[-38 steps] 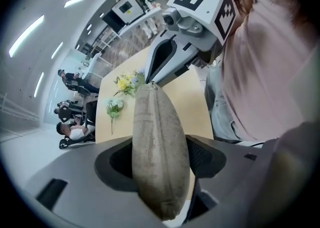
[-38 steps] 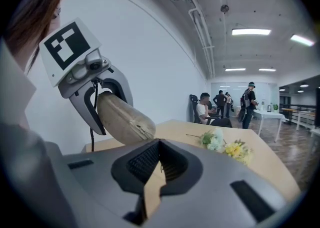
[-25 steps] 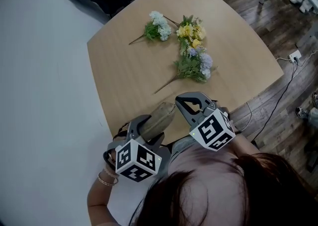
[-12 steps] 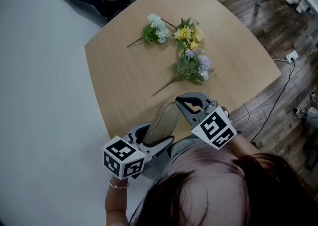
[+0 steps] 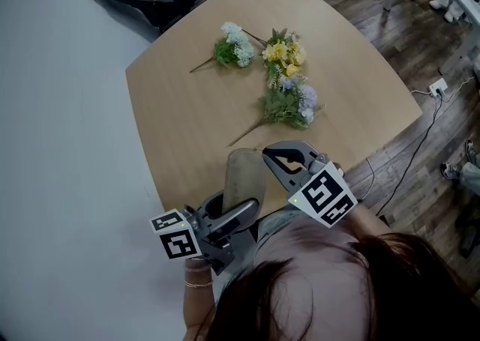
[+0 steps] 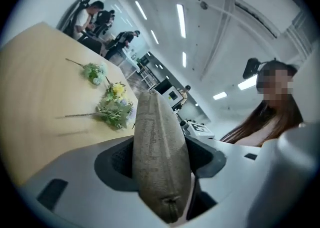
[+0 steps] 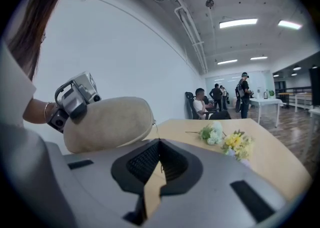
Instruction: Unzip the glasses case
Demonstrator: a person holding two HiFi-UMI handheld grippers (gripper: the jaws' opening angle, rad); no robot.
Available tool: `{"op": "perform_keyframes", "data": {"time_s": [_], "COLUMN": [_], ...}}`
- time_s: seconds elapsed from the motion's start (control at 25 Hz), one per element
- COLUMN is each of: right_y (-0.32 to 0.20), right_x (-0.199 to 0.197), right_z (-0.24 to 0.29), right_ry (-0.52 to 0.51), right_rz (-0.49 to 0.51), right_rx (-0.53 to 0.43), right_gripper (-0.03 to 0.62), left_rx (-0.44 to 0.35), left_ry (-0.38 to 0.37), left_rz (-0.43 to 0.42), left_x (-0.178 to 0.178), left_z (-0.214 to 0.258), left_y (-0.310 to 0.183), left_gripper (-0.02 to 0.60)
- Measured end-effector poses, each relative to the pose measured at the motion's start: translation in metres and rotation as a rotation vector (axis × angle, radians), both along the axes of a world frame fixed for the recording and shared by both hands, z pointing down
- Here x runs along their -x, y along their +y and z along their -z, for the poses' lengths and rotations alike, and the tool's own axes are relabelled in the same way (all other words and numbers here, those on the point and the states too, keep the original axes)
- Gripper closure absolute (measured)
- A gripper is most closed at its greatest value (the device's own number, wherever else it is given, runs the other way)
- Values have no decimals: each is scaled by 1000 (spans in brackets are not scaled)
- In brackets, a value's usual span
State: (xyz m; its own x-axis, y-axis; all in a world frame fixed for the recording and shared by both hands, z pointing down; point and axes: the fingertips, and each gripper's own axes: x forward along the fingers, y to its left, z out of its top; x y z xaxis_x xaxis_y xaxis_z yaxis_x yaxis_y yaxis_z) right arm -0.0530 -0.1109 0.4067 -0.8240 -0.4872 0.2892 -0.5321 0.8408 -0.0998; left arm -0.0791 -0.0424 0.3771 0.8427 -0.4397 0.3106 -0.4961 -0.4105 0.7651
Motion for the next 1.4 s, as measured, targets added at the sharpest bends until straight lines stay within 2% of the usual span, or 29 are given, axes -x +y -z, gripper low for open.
{"op": "perform_keyframes", "data": {"time_s": [0.12,0.24,0.76,1.04,1.2,1.4], "right_y": [1,2,4,8,10,11], "right_x": [-2,-2,1,4,5,9], "right_z": [0,0,2,3,3,1], "right_ry": [-2,2,1,1,3,5], "right_rz": [-1,-2,6,13,16,26], "right_rx": [5,7,11,11,13,14], "right_gripper": [579,579,579,579,579,579], "left_rx": [21,33,50,54,76,77], "left_ry": [116,182,312,354,418,444], "left_rz": [50,80,161,191,224,245], "left_x": [1,2,10,17,19,25], "left_z": [1,1,2,3,5,5], "left_y": [-2,-3,-7,-8,-10,-14], "left_gripper": [302,302,302,302,302,302]}}
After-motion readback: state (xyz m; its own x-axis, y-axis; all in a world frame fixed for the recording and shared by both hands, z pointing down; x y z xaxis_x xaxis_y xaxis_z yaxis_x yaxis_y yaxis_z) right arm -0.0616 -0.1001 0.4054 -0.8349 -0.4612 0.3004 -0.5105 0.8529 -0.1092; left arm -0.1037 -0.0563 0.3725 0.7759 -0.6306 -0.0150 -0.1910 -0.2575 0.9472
